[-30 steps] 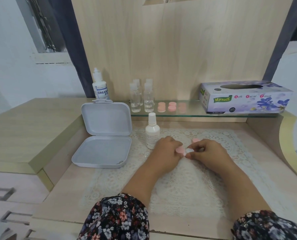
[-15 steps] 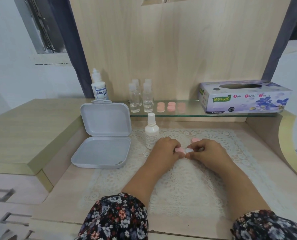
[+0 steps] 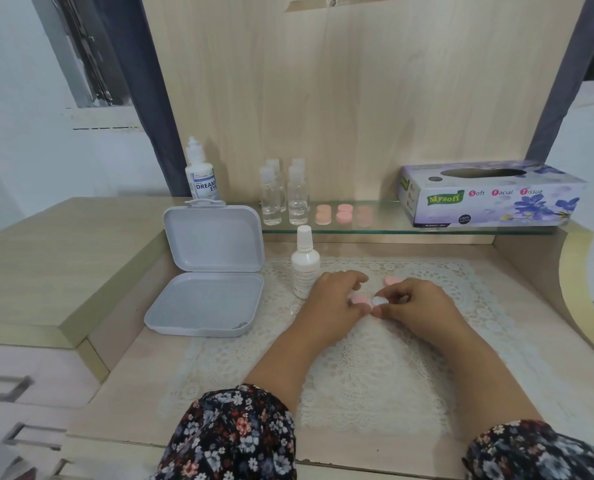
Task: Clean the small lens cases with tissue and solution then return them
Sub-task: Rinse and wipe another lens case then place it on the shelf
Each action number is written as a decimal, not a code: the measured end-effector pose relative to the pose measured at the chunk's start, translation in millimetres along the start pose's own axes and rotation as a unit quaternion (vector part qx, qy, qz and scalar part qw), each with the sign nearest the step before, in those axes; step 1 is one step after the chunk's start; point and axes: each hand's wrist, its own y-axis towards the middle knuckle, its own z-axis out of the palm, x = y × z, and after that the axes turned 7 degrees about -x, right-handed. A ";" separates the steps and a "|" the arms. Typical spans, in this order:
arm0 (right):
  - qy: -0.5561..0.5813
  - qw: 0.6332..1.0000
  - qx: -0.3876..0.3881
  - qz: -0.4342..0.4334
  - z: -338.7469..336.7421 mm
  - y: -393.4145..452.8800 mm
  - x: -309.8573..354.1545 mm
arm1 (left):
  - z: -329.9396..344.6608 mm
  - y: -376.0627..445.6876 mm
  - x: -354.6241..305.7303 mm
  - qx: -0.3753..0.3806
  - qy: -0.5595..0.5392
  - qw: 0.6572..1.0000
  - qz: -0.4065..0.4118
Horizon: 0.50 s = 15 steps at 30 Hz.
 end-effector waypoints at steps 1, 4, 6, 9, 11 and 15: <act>-0.001 1.000 0.000 -0.001 0.0 0.1 0.0 | -0.4 -0.2 -1.1 -0.005 0.003 1.000 0.003; -0.004 1.000 0.000 -0.004 -0.1 0.0 0.0 | -0.2 -1.3 -2.6 -0.002 -0.011 1.000 -0.008; -0.003 1.000 0.001 -0.006 0.0 0.2 0.0 | 0.3 -0.6 -0.7 -0.005 -0.020 1.000 -0.014; -0.009 1.000 -0.001 -0.007 0.2 0.1 0.4 | 0.2 0.0 -1.3 -0.002 -0.020 1.000 -0.008; -0.007 1.000 -0.001 -0.007 0.2 -0.1 0.9 | 0.0 0.6 -1.3 0.003 -0.019 1.000 -0.006; -0.014 1.000 0.000 -0.010 0.5 -0.1 -0.2 | -0.7 0.0 -1.2 0.013 -0.023 1.000 -0.008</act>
